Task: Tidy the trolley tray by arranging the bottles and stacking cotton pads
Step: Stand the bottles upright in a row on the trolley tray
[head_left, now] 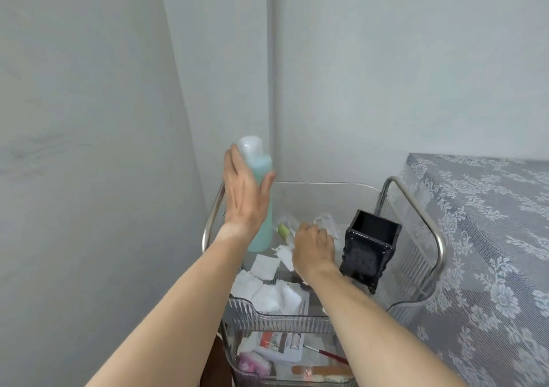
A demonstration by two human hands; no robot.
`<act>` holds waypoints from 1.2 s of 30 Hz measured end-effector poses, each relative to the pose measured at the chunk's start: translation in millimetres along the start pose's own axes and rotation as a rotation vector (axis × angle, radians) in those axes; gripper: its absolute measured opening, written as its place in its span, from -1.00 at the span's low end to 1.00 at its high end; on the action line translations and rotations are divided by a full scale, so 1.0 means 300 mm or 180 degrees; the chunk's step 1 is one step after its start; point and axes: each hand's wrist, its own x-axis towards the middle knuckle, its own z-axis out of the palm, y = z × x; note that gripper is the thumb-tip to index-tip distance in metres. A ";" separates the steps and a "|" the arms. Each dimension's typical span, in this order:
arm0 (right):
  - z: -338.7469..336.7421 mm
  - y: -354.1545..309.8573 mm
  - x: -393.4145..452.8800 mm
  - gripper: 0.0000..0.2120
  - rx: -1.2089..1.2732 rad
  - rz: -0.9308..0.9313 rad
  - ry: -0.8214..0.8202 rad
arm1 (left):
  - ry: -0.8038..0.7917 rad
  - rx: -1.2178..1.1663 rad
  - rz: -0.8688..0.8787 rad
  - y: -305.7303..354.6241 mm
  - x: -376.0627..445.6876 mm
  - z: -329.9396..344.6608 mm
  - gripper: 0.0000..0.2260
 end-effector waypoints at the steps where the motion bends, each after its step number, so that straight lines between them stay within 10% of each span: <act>1: -0.001 -0.001 0.002 -0.59 0.0005 -0.0010 0.0009 | -0.0025 0.0015 0.0044 0.002 -0.011 -0.001 -0.25; 9: -0.086 0.008 0.003 -0.63 0.0553 -0.0269 0.0391 | 0.0079 0.0597 0.1323 0.050 -0.138 -0.001 -0.60; 28: -0.122 0.034 0.087 -0.61 0.2168 -0.0397 0.0047 | -0.2754 0.1504 -0.0040 -0.057 -0.255 0.073 -0.55; 36: -0.073 0.065 0.049 -0.46 0.0437 0.0489 -0.0151 | -0.2741 0.1600 0.0178 -0.055 -0.267 0.099 -0.57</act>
